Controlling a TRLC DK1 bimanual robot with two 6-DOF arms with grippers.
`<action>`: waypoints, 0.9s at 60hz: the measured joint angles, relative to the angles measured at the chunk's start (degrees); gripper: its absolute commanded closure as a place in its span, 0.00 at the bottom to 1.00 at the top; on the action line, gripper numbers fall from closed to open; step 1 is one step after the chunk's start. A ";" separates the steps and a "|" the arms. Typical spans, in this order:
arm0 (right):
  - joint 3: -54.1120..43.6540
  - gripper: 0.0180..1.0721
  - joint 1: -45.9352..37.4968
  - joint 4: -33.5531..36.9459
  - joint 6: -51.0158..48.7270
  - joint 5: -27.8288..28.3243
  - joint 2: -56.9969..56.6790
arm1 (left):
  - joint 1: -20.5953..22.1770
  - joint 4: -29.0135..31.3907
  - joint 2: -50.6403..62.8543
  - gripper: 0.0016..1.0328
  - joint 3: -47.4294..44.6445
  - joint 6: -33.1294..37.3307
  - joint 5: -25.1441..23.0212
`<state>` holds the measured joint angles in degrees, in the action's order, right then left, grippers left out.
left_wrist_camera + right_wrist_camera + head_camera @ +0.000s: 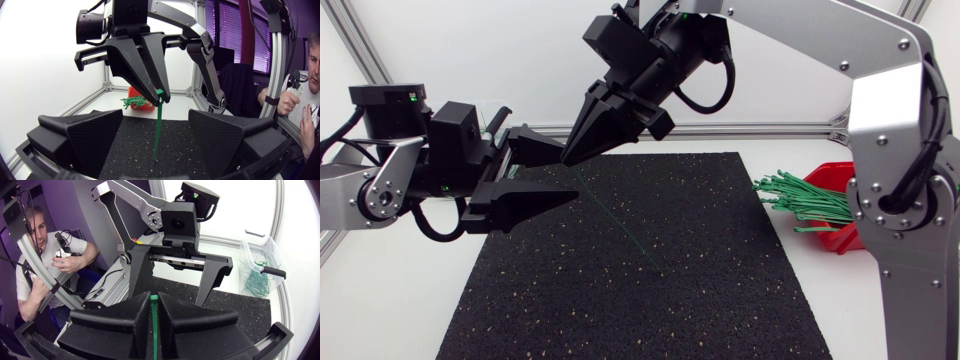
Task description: Take a green cable tie from the red box, thread the tail through the head to close it, then place it in the transparent bin on the left.
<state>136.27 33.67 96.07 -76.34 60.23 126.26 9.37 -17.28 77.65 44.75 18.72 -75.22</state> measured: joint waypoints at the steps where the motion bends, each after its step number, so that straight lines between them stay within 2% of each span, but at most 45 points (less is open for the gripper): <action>1: 0.09 0.93 0.00 0.00 0.00 0.02 0.02 | 0.11 -0.48 0.00 0.14 0.00 -0.50 -0.02; 10: 0.15 0.93 -0.02 0.00 -0.02 0.35 0.04 | 0.79 -1.68 0.59 0.22 0.22 -1.77 -0.85; 24: 0.15 0.93 -0.37 0.00 -0.50 1.16 0.07 | 1.29 -1.95 1.97 0.42 0.22 -2.25 -1.09; 32: 0.13 0.93 -0.57 0.00 -1.16 1.27 0.04 | 1.29 -2.29 1.97 0.43 0.22 -2.25 -1.51; 38: 0.13 0.93 -0.68 0.00 -1.53 1.29 0.07 | 1.29 -2.29 1.97 0.47 0.22 -2.27 -1.95; 46: 0.13 0.93 -0.76 0.00 -1.75 1.29 0.04 | 1.27 -2.73 1.97 0.59 0.22 -2.69 -2.14; 54: 0.13 0.93 -0.76 0.00 -1.77 1.29 0.07 | 1.27 -3.26 1.97 0.60 0.22 -3.15 -2.16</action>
<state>136.40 32.91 96.07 -78.11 61.52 126.32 10.63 -20.53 79.61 44.97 15.57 -77.38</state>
